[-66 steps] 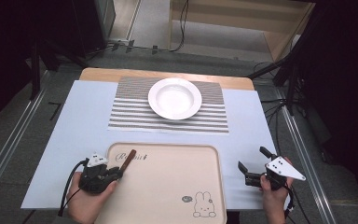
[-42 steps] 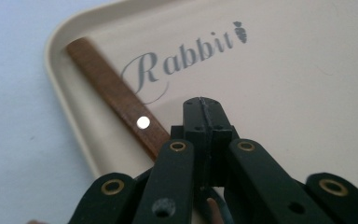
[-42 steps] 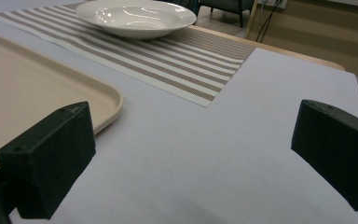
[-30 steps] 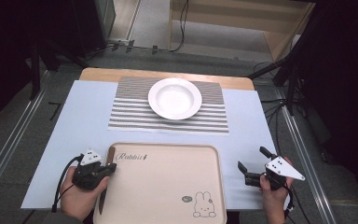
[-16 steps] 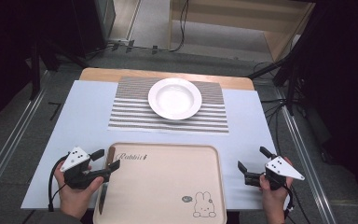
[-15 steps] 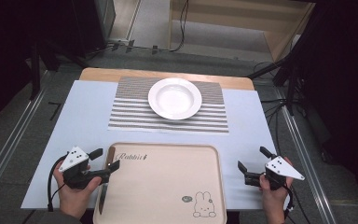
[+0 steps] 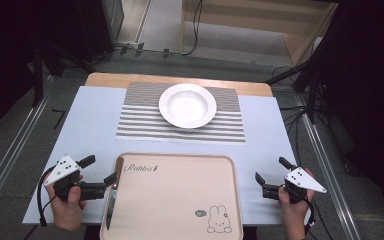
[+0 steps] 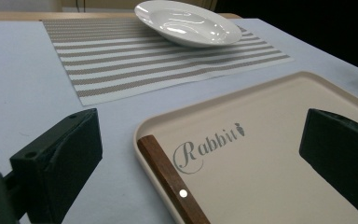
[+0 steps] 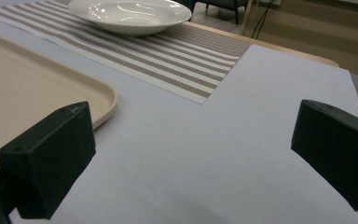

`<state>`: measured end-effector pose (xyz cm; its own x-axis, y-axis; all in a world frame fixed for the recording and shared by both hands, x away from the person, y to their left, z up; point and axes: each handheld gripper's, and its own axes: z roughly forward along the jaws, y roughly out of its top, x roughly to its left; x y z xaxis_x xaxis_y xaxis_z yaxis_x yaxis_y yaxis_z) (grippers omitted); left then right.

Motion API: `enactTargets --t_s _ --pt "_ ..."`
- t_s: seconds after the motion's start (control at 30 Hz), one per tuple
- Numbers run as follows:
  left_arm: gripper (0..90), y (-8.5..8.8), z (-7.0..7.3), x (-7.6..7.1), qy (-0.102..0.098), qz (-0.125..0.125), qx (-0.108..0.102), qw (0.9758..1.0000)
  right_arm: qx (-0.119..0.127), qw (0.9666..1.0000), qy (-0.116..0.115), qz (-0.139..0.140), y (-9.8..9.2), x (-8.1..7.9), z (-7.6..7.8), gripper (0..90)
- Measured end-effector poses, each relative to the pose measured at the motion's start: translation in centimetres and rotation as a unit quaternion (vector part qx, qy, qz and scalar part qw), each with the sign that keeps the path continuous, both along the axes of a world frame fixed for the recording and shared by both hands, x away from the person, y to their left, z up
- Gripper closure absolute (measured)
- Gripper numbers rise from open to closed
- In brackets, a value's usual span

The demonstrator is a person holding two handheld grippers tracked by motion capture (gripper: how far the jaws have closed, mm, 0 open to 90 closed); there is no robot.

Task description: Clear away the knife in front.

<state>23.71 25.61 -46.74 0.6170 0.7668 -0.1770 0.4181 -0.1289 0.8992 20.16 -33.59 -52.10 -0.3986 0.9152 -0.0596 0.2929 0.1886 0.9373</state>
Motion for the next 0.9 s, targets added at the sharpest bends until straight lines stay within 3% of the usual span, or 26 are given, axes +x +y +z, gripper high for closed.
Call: enactTargets --t_s 0.23,0.9 --pt "0.0 1.3 -0.1 0.1 -0.003 0.012 0.010 0.9999 0.001 1.0000 0.000 -0.003 -0.1 0.0 0.0 0.0" --pt "0.0 5.4 -0.5 0.6 0.002 0.045 0.003 0.9990 0.013 0.9998 0.002 -0.014 -0.4 -0.1 0.0 0.0"
